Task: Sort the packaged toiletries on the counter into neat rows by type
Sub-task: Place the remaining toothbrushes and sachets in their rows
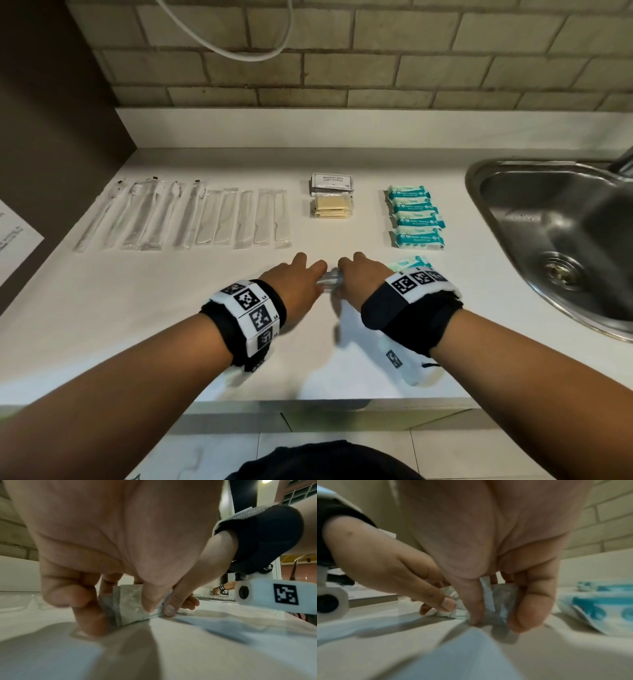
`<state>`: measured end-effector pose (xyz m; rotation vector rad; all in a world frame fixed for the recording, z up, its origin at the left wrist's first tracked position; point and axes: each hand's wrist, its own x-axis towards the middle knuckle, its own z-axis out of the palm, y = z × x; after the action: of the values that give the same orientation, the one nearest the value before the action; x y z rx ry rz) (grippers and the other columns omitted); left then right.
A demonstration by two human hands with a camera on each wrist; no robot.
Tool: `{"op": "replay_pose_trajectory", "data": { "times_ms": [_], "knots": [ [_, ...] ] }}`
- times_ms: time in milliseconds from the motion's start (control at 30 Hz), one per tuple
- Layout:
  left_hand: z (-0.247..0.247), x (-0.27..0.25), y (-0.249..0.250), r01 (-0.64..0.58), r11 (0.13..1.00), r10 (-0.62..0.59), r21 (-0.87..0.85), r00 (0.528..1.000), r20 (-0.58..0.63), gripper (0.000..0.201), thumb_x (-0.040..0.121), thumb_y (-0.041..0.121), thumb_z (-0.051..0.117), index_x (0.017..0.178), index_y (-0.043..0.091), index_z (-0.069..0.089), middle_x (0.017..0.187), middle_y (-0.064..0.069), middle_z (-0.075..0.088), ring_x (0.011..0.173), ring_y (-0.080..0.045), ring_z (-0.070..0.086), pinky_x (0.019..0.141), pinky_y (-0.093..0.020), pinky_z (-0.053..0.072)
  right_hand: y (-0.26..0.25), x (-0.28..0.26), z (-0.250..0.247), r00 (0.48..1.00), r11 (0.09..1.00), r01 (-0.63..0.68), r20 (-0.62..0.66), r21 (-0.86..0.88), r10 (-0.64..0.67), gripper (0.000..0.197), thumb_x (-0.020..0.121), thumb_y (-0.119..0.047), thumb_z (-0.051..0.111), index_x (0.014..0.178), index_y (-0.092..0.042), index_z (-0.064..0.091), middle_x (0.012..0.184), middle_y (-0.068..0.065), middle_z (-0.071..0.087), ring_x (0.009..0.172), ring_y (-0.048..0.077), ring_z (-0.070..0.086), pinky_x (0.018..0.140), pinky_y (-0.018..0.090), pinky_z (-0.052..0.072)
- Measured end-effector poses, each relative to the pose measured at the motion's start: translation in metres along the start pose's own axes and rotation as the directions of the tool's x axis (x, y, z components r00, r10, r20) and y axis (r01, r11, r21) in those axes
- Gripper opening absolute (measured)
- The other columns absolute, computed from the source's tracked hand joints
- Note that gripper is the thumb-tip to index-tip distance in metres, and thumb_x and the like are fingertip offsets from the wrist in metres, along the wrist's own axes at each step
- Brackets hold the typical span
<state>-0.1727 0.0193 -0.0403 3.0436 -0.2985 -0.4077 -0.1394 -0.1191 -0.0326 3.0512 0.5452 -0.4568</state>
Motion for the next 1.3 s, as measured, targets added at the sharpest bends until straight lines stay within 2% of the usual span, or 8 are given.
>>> {"op": "replay_pose_trajectory", "data": {
  "times_ms": [100, 200, 367, 567, 867, 1033, 1167, 1300],
  "knots": [
    [0.001, 0.004, 0.003, 0.006, 0.996, -0.003, -0.092, 0.999, 0.033, 0.027, 0.096, 0.014, 0.047, 0.122, 0.014, 0.037, 0.113, -0.009, 0.039, 0.072, -0.031, 0.057, 0.071, -0.041, 0.049, -0.001, 0.002, -0.002, 0.999, 0.995, -0.01, -0.038, 0.097, 0.014, 0.032, 0.089, -0.019, 0.061, 0.117, -0.007, 0.051, 0.117, 0.011, 0.051, 0.101, 0.03, 0.062, 0.076, 0.033, 0.046],
    [0.001, 0.008, 0.005, 0.013, 0.991, -0.009, -0.136, 1.0, 0.027, 0.031, 0.094, 0.008, 0.048, 0.123, 0.012, 0.039, 0.114, -0.009, 0.04, 0.074, -0.031, 0.056, 0.07, -0.038, 0.045, 0.0, 0.002, -0.006, 0.994, 0.986, -0.046, -0.086, 0.161, 0.06, 0.038, 0.085, -0.015, 0.065, 0.118, -0.005, 0.048, 0.12, 0.013, 0.05, 0.105, 0.03, 0.06, 0.081, 0.034, 0.047],
    [0.004, 0.008, -0.003, -0.05, 0.986, 0.042, -0.158, 0.998, -0.05, 0.036, 0.093, 0.004, 0.047, 0.127, 0.015, 0.046, 0.107, -0.006, 0.043, 0.075, -0.032, 0.059, 0.075, -0.043, 0.049, 0.01, -0.001, -0.013, 0.998, 0.94, -0.042, -0.027, 0.338, 0.055, 0.065, 0.066, -0.012, 0.081, 0.116, -0.007, 0.04, 0.098, 0.009, 0.057, 0.095, 0.029, 0.061, 0.069, 0.03, 0.046],
    [-0.001, 0.008, -0.003, -0.084, 0.987, 0.074, -0.134, 0.994, -0.082, 0.034, 0.091, 0.005, 0.048, 0.124, 0.014, 0.051, 0.107, -0.004, 0.046, 0.083, -0.03, 0.059, 0.079, -0.045, 0.049, 0.009, 0.0, -0.012, 0.994, 0.991, 0.09, -0.073, 0.097, -0.083, 0.03, 0.085, -0.021, 0.063, 0.111, -0.009, 0.054, 0.11, 0.011, 0.054, 0.097, 0.031, 0.061, 0.069, 0.03, 0.041],
    [-0.001, 0.002, 0.0, -0.085, 0.988, 0.071, -0.133, 0.992, -0.103, 0.024, 0.094, 0.013, 0.047, 0.116, 0.016, 0.057, 0.105, -0.005, 0.048, 0.084, -0.03, 0.061, 0.076, -0.041, 0.049, -0.008, -0.008, -0.004, 0.996, 0.995, 0.079, -0.032, 0.056, -0.078, 0.032, 0.096, -0.006, 0.04, 0.128, -0.004, 0.036, 0.127, 0.013, 0.043, 0.101, 0.034, 0.063, 0.067, 0.033, 0.035],
    [0.004, 0.006, -0.004, -0.069, 0.985, 0.064, -0.159, 0.997, -0.032, 0.03, 0.094, 0.011, 0.045, 0.121, 0.017, 0.055, 0.104, -0.002, 0.043, 0.079, -0.028, 0.061, 0.079, -0.041, 0.051, -0.006, -0.013, -0.008, 0.991, 0.989, 0.112, 0.062, 0.101, -0.119, 0.04, 0.089, -0.014, 0.055, 0.125, -0.007, 0.038, 0.123, 0.012, 0.039, 0.086, 0.033, 0.061, 0.064, 0.034, 0.035],
    [0.002, 0.01, -0.009, -0.021, 0.966, 0.025, -0.259, 1.0, 0.012, 0.033, 0.098, 0.011, 0.038, 0.127, 0.01, 0.053, 0.115, -0.008, 0.044, 0.096, -0.029, 0.058, 0.089, -0.035, 0.046, 0.007, -0.006, -0.017, 0.986, 0.969, 0.121, 0.087, 0.214, -0.142, 0.03, 0.093, -0.017, 0.05, 0.122, -0.008, 0.047, 0.12, 0.011, 0.045, 0.093, 0.03, 0.058, 0.071, 0.031, 0.038],
    [0.001, 0.009, -0.018, 0.001, 0.956, 0.006, -0.295, 1.0, 0.022, 0.033, 0.102, 0.02, 0.034, 0.127, 0.004, 0.049, 0.113, -0.008, 0.046, 0.092, -0.025, 0.055, 0.094, -0.034, 0.044, 0.02, -0.003, -0.024, 0.985, 0.96, 0.163, 0.011, 0.225, -0.17, 0.027, 0.088, -0.014, 0.056, 0.114, -0.012, 0.06, 0.115, 0.007, 0.06, 0.102, 0.023, 0.057, 0.077, 0.024, 0.041]
  ]
}}
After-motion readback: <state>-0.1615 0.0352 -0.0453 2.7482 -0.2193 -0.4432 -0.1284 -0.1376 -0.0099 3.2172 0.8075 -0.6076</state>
